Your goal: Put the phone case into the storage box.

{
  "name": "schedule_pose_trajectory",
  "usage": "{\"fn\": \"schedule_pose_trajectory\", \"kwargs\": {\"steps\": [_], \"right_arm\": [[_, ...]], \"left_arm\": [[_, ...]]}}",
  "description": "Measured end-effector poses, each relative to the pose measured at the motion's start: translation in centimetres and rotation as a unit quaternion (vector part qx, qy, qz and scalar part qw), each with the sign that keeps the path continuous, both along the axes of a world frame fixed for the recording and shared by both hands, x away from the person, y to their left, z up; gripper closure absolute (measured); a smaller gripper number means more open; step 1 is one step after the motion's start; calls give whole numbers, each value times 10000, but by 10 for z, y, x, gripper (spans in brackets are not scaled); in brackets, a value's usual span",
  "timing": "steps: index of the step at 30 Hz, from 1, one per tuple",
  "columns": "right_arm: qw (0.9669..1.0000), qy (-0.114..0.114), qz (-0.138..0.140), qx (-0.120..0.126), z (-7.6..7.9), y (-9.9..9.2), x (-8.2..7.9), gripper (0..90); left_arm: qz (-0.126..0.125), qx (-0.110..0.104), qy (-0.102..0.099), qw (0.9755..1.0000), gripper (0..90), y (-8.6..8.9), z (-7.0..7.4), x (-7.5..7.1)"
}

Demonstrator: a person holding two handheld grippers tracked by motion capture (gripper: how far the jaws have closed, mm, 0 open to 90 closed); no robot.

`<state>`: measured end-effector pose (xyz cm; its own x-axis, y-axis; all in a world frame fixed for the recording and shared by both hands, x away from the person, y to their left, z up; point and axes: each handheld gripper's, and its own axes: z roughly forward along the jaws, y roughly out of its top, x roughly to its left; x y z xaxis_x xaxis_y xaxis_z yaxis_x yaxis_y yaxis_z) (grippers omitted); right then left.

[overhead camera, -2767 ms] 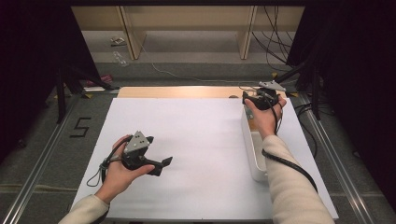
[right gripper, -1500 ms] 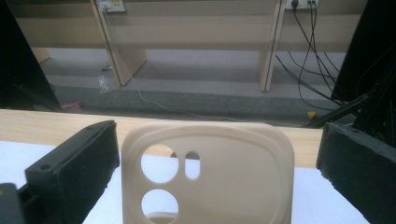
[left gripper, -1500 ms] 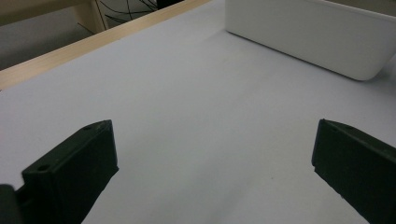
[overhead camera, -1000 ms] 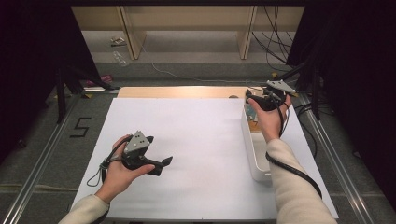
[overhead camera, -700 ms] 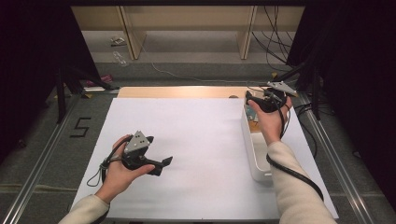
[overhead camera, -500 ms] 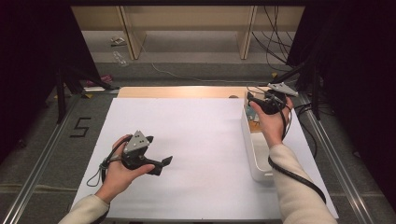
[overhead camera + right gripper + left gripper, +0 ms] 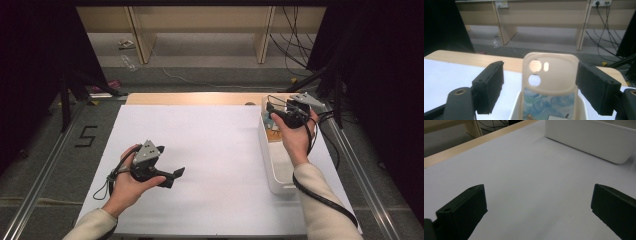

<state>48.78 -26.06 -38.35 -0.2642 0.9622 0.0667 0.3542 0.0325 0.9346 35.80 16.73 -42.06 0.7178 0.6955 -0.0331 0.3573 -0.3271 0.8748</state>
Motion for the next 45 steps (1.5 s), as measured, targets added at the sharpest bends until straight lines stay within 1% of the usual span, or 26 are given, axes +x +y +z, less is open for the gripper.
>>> {"fn": "schedule_pose_trajectory", "kwargs": {"steps": [2, 3, 6, 7, 8, 9, 12, 13, 18, 26, 29, 31, 32, 36, 38, 41, 43, 45], "right_arm": [[10000, 4, 47, -18, 0, 0, -3, 230], [9999, 29, 121, 24, 0, 0, -6, 229], [9998, 45, 168, 59, 0, 0, -9, 223], [9996, 63, 249, 69, 0, 0, -13, 219], [9996, 63, 249, 69, 0, 0, -13, 219], [9993, 108, 348, 79, 0, 0, -16, 218], [9990, 117, 417, 124, 0, 0, -20, 214], [9986, 148, 493, 118, 0, 1, -23, 209], [9980, 130, 600, 164, 1, 1, -31, 195], [9967, 113, 794, 158, 5, 0, -44, 176], [9956, 122, 909, 208, 6, -1, -52, 167], [9954, 104, 923, 214, 6, -2, -54, 165], [9949, 101, 967, 268, 7, -3, -58, 161], [9943, 94, 1029, 261, 7, -4, -63, 159], [9936, 91, 1083, 298, 6, -4, -68, 159], [9920, 50, 1210, 349, 6, -5, -75, 157], [9916, 34, 1247, 342, 6, -5, -77, 157], [9902, 6, 1352, 351, 6, -4, -83, 158]], "left_arm": [[12, -8, 4, 10000, 0, 0, 0, 0], [15, -11, 5, 10000, 0, 0, 0, 0], [29, -5, 0, 10000, 0, 1, 0, 0], [29, -8, 0, 10000, 0, 1, 0, 0], [28, -10, 4, 10000, 0, 1, 0, 0], [26, -4, 7, 10000, 0, 1, 0, 0], [21, -3, 9, 10000, 0, 1, 0, 0], [21, -2, 12, 10000, 0, 0, 0, 0], [25, 1, 12, 10000, 0, 1, 0, 0], [33, 1, 10, 10000, 0, 1, 0, 0], [32, 8, 9, 10000, 0, 1, 0, 0], [38, 8, 4, 10000, 0, 1, 0, 0], [39, 8, 1, 10000, 0, 1, 0, 0], [41, 10, 5, 10000, 0, 2, 1, 0], [38, 10, -1, 10000, 0, 2, 1, 0], [26, 4, -25, 10000, 0, 1, 2, -1], [30, 1, -28, 10000, 0, 1, 3, -1], [35, 0, -29, 10000, 0, 2, 3, -1]]}}
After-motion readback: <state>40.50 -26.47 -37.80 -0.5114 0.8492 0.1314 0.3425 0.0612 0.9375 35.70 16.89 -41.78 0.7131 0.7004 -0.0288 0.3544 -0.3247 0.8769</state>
